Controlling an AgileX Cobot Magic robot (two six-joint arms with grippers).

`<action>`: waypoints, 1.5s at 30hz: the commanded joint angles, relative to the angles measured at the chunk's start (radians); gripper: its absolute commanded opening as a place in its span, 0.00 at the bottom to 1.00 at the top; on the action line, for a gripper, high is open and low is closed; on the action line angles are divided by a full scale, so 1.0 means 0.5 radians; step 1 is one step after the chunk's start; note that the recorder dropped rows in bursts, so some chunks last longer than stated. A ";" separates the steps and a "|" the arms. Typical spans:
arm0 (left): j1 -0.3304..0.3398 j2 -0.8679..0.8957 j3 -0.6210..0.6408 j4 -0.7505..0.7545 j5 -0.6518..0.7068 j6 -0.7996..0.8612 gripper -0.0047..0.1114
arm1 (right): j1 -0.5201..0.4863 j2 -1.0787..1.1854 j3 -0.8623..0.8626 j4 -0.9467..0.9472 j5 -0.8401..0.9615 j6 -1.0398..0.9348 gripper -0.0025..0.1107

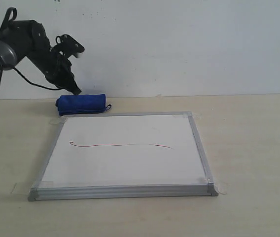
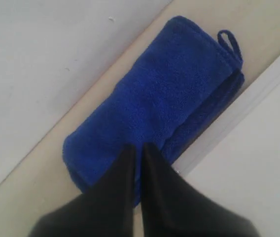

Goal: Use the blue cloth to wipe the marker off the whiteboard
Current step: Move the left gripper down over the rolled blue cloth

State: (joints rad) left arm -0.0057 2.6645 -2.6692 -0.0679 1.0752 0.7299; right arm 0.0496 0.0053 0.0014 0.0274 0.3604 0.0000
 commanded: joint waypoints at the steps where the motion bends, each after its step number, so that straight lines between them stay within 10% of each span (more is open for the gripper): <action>1: -0.021 0.053 -0.014 0.004 -0.079 0.120 0.10 | -0.010 -0.011 -0.003 -0.008 -0.007 0.000 0.03; 10: -0.021 0.076 -0.014 0.004 -0.087 0.296 0.61 | -0.010 -0.011 -0.003 -0.008 -0.007 0.000 0.03; 45: -0.033 0.211 -0.014 -0.008 -0.359 1.136 0.61 | -0.010 -0.011 -0.003 -0.008 -0.007 0.000 0.03</action>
State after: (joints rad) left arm -0.0136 2.7714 -2.6713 -0.0674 0.9083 1.2943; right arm 0.0496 0.0053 0.0014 0.0274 0.3604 0.0000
